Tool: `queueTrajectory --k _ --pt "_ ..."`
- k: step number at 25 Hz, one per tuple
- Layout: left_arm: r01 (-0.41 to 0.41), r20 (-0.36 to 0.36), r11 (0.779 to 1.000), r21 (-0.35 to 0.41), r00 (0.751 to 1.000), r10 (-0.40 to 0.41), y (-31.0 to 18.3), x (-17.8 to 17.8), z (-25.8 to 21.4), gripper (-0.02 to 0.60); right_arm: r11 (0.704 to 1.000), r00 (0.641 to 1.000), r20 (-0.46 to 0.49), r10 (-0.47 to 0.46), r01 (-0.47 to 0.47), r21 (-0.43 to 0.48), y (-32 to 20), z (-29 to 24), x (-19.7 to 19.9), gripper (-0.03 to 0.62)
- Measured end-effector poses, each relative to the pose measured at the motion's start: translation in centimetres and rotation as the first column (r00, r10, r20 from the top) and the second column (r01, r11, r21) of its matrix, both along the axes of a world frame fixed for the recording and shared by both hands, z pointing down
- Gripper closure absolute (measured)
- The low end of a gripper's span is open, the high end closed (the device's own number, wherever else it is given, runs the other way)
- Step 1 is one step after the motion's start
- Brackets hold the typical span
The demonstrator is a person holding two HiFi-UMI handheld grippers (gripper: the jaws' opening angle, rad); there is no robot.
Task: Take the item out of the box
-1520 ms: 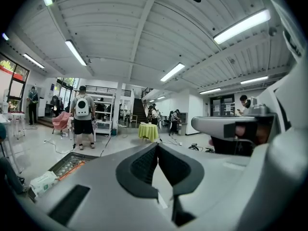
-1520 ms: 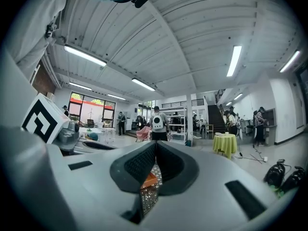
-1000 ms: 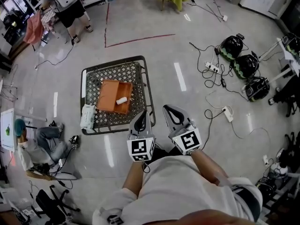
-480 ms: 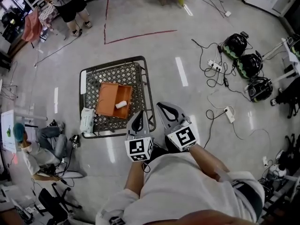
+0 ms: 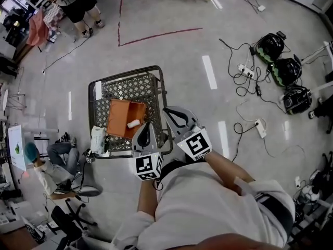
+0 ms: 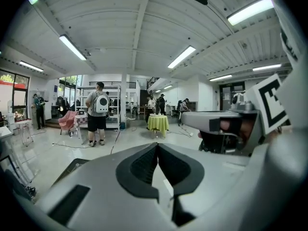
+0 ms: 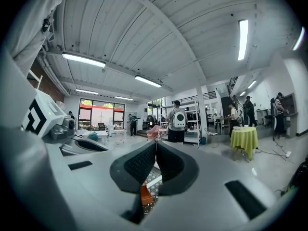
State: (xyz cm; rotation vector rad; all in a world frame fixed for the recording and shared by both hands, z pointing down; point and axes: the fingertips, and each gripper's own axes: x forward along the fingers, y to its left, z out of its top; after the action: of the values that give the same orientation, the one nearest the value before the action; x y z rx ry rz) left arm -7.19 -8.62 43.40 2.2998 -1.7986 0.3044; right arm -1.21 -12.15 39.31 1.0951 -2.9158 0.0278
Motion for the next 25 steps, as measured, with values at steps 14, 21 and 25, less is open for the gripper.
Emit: queueTrajectory --k 14,21,25 --pt "0.101 0.113 0.99 -0.094 0.989 -0.091 -2.0 -4.9 3.0 0.572 0.993 0.997 -0.018 -0.078 0.076 -0.088 -4.3 3.5 -2.6 0.589" --pt "0.089 0.146 0.979 -0.182 0.987 -0.062 -4.2 -7.7 5.8 0.572 0.993 0.998 -0.049 -0.048 0.043 -0.113 -6.5 4.7 -4.6 0.589" --pt "0.073 0.181 0.965 -0.253 0.983 -0.027 -4.4 -9.9 8.1 0.572 0.989 0.996 -0.081 -0.048 0.036 -0.14 -7.5 6.0 -6.7 0.589"
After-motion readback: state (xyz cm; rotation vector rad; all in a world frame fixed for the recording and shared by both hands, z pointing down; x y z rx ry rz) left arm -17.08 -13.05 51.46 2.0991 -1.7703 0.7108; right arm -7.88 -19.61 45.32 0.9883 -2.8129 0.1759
